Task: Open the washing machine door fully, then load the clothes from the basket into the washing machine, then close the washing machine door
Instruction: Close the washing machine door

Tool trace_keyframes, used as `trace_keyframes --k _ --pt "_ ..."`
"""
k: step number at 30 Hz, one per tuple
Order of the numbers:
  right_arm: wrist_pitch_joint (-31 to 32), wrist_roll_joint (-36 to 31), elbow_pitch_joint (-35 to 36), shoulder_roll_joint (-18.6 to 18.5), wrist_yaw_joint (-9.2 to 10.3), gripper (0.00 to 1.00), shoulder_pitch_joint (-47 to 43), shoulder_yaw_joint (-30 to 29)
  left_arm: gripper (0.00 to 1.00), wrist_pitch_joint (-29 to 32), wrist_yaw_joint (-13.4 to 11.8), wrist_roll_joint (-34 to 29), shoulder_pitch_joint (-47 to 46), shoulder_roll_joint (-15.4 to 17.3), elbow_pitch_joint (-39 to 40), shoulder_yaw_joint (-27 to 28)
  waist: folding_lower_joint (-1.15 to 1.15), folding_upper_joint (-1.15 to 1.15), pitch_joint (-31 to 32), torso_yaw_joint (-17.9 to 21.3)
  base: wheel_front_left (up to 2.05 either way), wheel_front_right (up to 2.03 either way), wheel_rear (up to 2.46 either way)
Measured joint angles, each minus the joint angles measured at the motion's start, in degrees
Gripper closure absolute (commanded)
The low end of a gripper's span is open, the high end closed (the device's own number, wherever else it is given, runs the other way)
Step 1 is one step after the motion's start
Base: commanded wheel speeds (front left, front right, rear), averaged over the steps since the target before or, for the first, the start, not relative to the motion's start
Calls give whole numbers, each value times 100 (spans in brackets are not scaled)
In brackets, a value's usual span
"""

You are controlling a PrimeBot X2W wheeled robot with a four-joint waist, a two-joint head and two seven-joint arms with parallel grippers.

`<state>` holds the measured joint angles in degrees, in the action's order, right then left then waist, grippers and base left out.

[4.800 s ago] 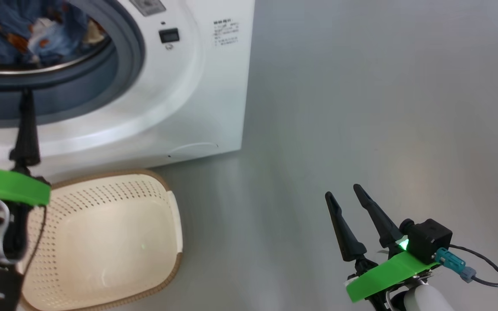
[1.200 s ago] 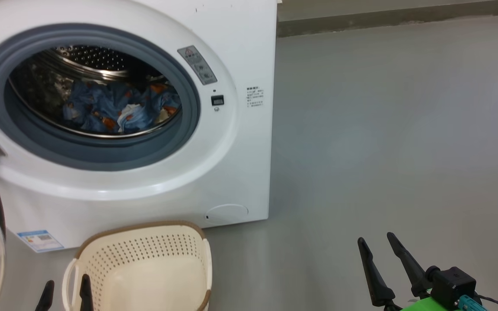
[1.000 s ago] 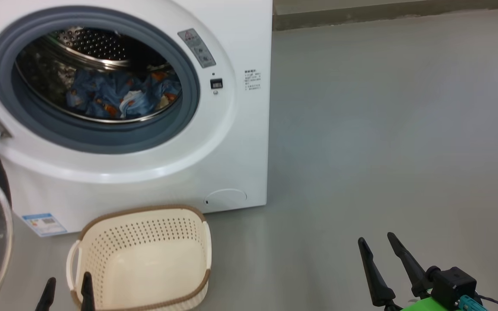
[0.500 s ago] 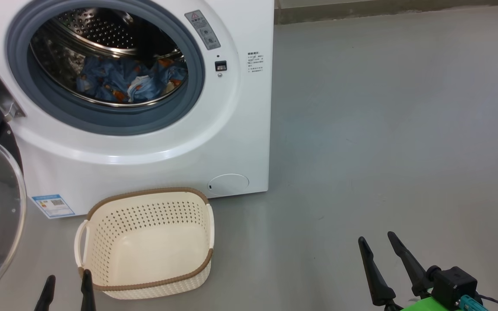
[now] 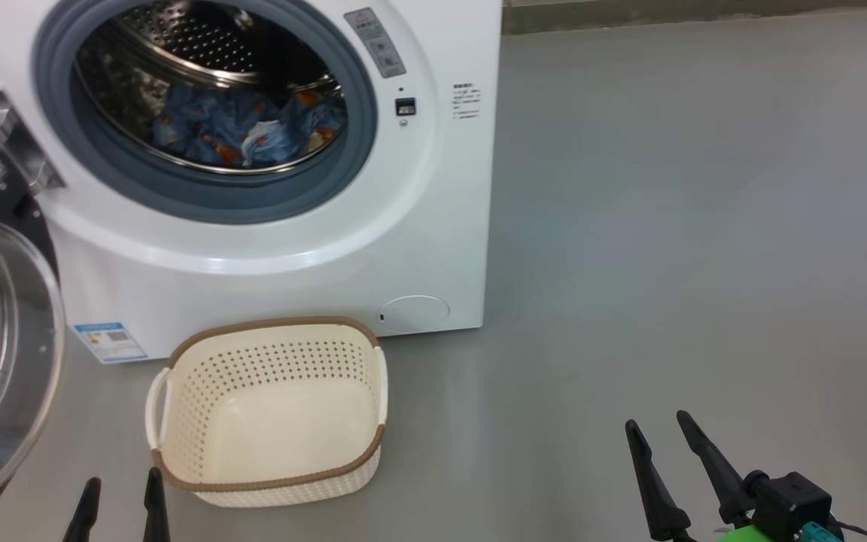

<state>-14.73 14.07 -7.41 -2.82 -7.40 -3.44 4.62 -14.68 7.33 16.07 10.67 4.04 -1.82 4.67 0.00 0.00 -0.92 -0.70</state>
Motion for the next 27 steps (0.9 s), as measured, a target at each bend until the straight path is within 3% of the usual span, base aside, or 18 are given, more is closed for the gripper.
trace_keyframes --k 9,27 --pt "0 -71 -14 1 0 0 -7 18 0 0 0 63 -5 11 -75 -48 0 0 -12 -409 0 0 0" --pt "0 -100 -165 0 0 0 127 168 0 0 0 199 -16 94 -261 -122 0 0 -12 -1648 0 0 0"
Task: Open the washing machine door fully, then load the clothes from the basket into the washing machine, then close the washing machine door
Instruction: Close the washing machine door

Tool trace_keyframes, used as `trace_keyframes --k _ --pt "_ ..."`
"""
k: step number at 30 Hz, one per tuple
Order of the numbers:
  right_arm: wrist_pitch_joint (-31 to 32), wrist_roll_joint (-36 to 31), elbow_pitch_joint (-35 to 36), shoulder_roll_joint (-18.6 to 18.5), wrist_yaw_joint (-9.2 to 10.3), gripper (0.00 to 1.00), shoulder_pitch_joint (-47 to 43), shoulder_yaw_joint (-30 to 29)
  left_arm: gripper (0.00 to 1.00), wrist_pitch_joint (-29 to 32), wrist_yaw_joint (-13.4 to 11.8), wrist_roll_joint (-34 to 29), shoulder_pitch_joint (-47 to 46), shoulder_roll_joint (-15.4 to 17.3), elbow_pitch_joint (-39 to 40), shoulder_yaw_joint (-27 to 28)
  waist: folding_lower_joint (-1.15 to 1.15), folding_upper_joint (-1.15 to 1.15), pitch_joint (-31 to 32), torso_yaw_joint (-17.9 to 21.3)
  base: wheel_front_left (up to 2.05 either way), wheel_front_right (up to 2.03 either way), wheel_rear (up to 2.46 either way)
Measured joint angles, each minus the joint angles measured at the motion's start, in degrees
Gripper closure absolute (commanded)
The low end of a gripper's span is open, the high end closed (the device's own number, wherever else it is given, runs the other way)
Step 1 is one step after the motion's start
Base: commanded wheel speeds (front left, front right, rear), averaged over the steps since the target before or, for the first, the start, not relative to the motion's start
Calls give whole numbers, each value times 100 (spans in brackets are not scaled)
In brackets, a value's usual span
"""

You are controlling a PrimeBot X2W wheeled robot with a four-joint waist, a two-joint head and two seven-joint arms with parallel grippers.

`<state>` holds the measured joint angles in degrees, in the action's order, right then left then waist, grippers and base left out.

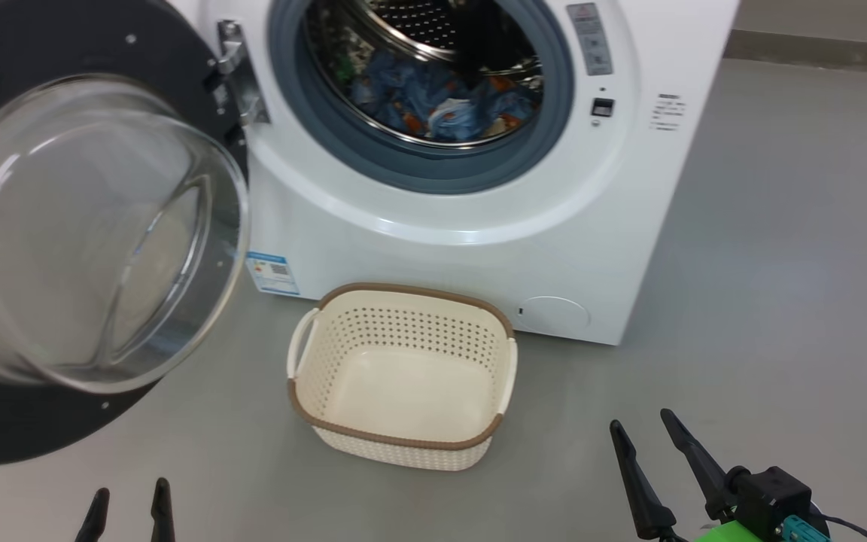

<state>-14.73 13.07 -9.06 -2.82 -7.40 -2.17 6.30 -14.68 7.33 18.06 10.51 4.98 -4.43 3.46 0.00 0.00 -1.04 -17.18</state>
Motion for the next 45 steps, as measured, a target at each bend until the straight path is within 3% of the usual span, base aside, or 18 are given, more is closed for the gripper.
trace_keyframes --k 6,20,45 --pt "0 0 -46 0 0 0 1 8 0 0 0 -36 1 94 -11 -30 0 0 32 -366 0 0 0" --pt "0 3 -88 0 0 0 3 10 0 4 0 -189 1 -59 -349 305 0 0 104 -963 0 0 0" --pt "0 3 -168 0 0 0 127 36 0 4 0 -213 -49 -146 -419 560 0 0 31 -1098 0 0 0"
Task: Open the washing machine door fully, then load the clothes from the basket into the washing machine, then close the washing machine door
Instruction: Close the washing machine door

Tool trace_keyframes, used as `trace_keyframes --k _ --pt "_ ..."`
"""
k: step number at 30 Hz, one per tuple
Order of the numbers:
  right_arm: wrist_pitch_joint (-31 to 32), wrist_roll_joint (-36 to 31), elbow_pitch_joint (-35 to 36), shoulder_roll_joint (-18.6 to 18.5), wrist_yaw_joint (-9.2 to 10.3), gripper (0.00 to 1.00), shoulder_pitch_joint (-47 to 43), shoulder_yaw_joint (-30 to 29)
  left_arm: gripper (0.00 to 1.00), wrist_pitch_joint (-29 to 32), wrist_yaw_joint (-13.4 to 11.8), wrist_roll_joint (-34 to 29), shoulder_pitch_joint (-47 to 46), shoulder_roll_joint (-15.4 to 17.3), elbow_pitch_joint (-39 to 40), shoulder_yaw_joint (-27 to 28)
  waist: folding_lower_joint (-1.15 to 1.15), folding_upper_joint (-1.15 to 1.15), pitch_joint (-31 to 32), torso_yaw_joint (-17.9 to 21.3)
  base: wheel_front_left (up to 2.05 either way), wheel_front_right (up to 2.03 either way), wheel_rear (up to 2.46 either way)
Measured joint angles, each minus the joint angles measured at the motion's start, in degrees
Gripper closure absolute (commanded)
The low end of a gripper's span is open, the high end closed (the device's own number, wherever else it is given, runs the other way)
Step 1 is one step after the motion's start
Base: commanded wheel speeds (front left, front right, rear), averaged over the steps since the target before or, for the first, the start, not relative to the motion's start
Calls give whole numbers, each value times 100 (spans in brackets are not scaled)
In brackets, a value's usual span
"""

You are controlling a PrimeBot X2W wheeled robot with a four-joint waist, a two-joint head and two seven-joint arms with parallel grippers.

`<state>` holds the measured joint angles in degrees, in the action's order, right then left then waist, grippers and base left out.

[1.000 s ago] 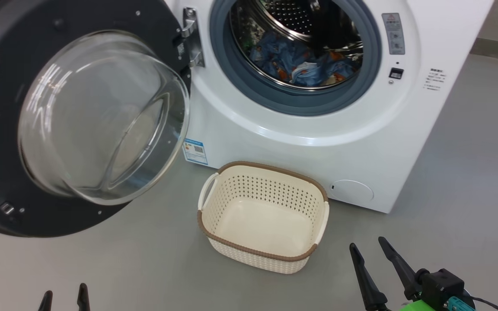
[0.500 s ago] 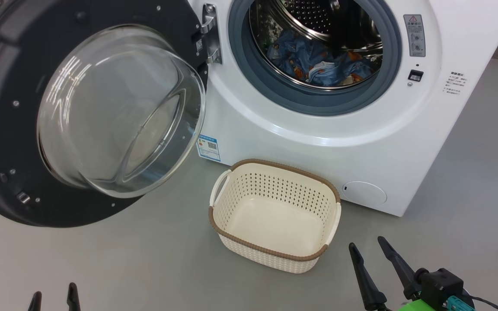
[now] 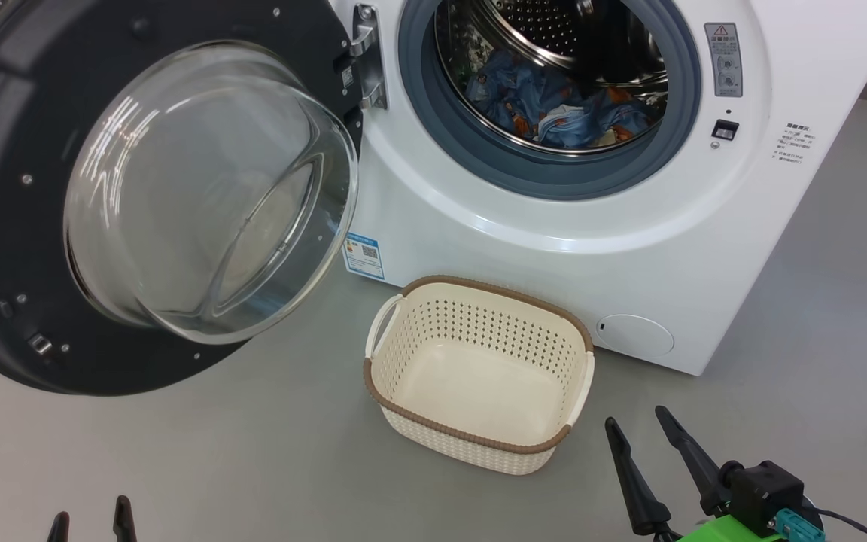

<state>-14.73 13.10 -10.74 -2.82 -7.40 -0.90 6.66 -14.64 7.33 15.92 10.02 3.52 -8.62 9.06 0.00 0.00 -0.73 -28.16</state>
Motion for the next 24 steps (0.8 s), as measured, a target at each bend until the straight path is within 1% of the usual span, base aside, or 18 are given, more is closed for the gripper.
trace_keyframes --k 10,11,13,21,24 --pt "0 -42 -10 -1 0 0 0 -1 0 0 0 1 -1 -47 -2 14 0 0 -14 24 0 0 0" --pt "0 -42 -10 -1 0 0 0 -1 23 0 0 1 -1 -47 -2 14 0 0 -14 24 0 0 0" --pt "0 -42 -10 -1 0 0 0 -1 100 0 0 3 -2 -47 -9 13 0 0 -18 20 0 0 0" --pt "0 -42 -9 -1 0 0 0 10 100 0 0 92 -2 -44 -27 10 0 0 -39 35 0 0 0" --pt "0 -42 -9 -1 0 0 0 10 100 0 0 310 -20 -40 -43 69 0 0 -47 57 0 0 0"
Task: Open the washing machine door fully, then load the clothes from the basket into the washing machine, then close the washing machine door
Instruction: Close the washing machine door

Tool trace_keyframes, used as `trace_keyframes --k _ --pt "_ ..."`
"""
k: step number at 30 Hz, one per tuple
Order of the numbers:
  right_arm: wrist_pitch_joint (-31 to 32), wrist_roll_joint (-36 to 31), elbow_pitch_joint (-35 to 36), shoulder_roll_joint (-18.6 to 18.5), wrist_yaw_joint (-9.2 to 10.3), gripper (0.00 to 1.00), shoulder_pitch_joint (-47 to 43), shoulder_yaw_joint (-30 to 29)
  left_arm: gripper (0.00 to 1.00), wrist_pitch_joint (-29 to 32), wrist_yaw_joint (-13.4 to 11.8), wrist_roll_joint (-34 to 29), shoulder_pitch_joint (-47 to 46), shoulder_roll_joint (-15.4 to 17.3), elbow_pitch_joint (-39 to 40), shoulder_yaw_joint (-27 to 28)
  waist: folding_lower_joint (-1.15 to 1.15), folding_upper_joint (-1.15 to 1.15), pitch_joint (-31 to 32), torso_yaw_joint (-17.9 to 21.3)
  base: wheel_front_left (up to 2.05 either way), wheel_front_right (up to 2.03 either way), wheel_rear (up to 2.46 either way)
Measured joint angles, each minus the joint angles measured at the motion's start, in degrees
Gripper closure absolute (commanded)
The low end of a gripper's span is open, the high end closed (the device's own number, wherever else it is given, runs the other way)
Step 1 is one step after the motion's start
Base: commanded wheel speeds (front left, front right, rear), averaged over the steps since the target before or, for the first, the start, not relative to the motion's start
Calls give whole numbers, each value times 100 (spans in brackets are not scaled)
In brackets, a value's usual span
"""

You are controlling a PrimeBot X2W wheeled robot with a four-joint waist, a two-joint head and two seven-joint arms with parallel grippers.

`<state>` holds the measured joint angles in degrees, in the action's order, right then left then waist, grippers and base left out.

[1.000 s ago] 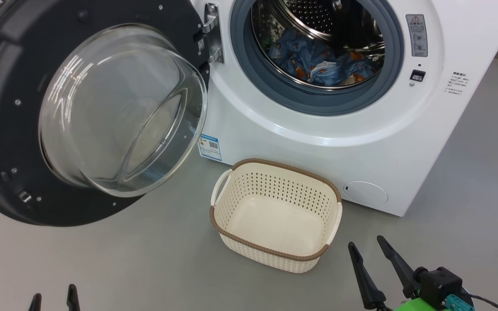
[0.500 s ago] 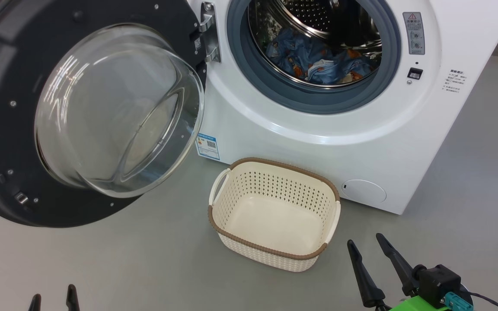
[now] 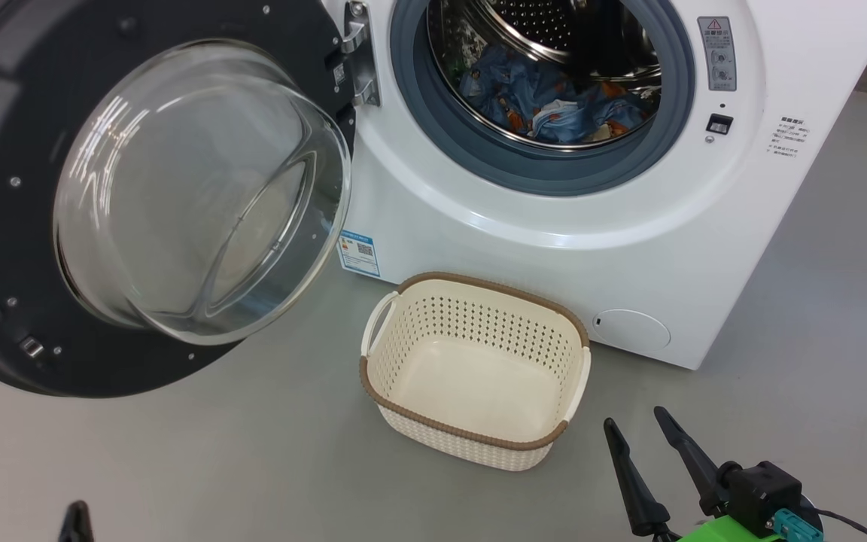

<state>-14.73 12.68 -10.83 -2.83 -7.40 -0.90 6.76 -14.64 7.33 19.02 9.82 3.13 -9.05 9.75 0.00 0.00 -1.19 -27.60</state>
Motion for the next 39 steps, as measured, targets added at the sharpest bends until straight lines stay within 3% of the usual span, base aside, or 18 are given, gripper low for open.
trace_keyframes --k 4,12,25,36,39 --pt "0 0 -1 -1 0 0 1 0 100 0 0 155 -149 26 3 218 0 0 -20 25 0 0 0" --pt "0 8 -15 -2 0 0 8 16 100 0 0 1288 -571 125 -1 890 0 0 -48 128 0 0 0" --pt "0 58 -52 -1 0 0 12 159 100 -7 0 2206 -1504 1329 -333 1563 0 0 -42 360 0 0 0" --pt "1 59 -83 -7 0 0 141 186 100 327 -1 4490 -2933 1933 -1722 1857 0 0 -205 536 0 0 0" --pt "0 58 -90 -8 0 0 232 202 100 657 -1 5124 -3320 2305 -2286 1978 0 0 -250 649 0 0 0"
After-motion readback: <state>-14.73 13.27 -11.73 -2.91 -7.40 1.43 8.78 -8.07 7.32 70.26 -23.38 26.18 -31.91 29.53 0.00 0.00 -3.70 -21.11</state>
